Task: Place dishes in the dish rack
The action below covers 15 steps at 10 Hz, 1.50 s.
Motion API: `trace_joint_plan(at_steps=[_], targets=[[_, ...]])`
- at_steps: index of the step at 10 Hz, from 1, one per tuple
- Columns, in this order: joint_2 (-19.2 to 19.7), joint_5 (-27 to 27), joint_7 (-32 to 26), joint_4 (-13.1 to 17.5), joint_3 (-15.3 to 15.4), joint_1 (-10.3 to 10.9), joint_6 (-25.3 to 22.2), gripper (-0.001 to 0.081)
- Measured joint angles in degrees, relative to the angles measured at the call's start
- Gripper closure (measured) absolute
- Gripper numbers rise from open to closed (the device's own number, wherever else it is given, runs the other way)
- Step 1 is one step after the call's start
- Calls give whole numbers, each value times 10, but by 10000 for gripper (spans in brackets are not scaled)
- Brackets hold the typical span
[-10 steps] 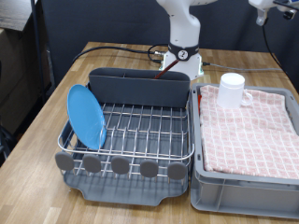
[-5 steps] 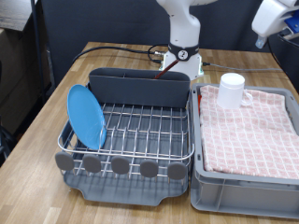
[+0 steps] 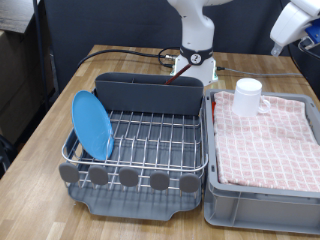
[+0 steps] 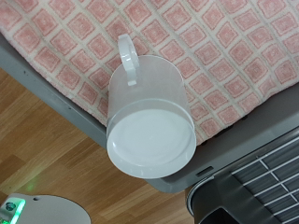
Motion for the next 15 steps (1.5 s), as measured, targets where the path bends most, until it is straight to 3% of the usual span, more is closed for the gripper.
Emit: trace_joint_plan(at_steps=[9, 15], targets=[[67, 1, 6, 0, 26, 1, 58, 3], [92, -3, -1, -17, 49, 1, 99, 3]])
